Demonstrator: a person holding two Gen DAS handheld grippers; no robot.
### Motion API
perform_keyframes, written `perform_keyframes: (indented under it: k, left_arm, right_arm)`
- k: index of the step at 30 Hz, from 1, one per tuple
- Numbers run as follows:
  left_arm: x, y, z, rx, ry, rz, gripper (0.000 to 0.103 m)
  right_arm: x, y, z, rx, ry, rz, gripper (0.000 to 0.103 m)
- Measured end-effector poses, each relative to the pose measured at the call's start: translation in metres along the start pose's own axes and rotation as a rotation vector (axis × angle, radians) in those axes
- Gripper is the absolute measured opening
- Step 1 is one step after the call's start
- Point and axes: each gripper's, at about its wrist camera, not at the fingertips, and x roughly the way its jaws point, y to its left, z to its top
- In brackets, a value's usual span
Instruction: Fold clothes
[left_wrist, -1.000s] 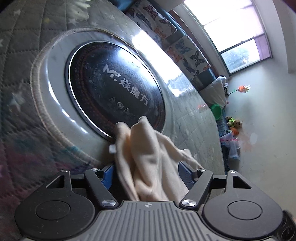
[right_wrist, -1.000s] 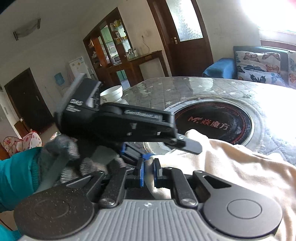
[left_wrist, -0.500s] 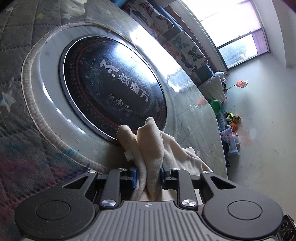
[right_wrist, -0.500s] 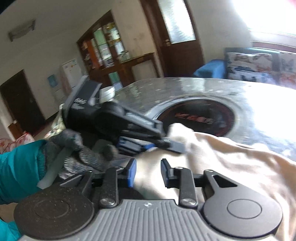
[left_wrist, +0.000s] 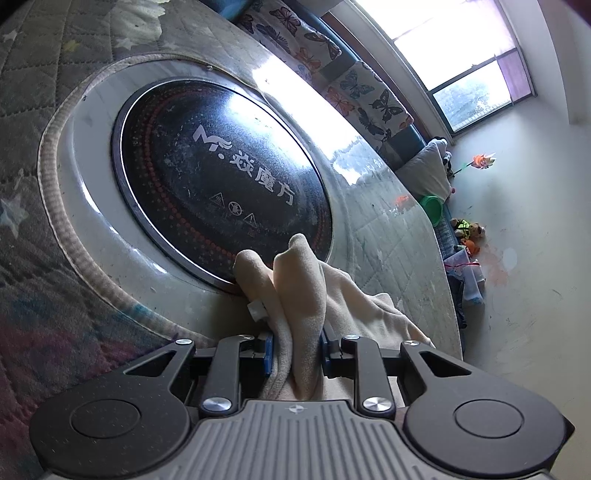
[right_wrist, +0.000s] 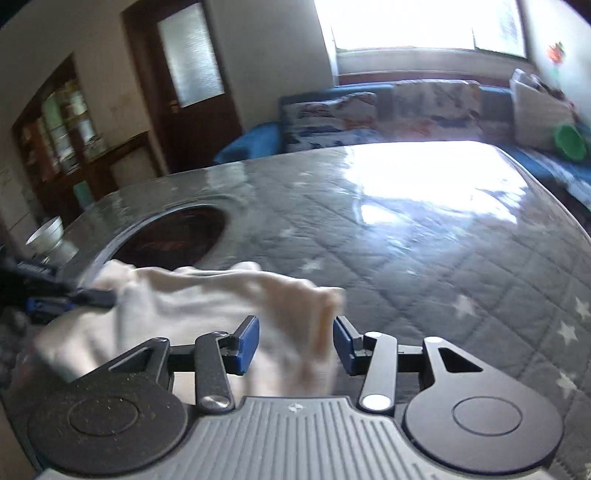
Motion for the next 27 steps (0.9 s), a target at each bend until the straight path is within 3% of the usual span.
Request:
perform_keyframes:
  k: [10,11,12,15,27]
  left_arm:
    - [0.004,-0.006,0.0,0.036,-0.012,0.032,0.025]
    - [0.003,-0.007,-0.001,0.041,-0.014,0.036,0.025]
    - [0.003,-0.009,-0.001,0.046,-0.015,0.041,0.025]
    - [0.001,-0.013,-0.002,0.064,-0.021,0.059,0.025]
    - [0.004,-0.073,-0.002,0.225,-0.032,0.006,0.021]
  right_arm:
    - [0.018,-0.014,-0.004,0.086,0.01,0.074,0.045]
    - [0.019,-0.012,-0.004,0.085,0.015,0.086,0.041]
    - [0.018,-0.011,-0.003,0.084,0.02,0.092,0.027]
    - [0.014,-0.01,-0.003,0.098,0.01,0.095,0.013]
    - [-0.047,-0.013,0.014,0.084,-0.132,0.063,0.012]
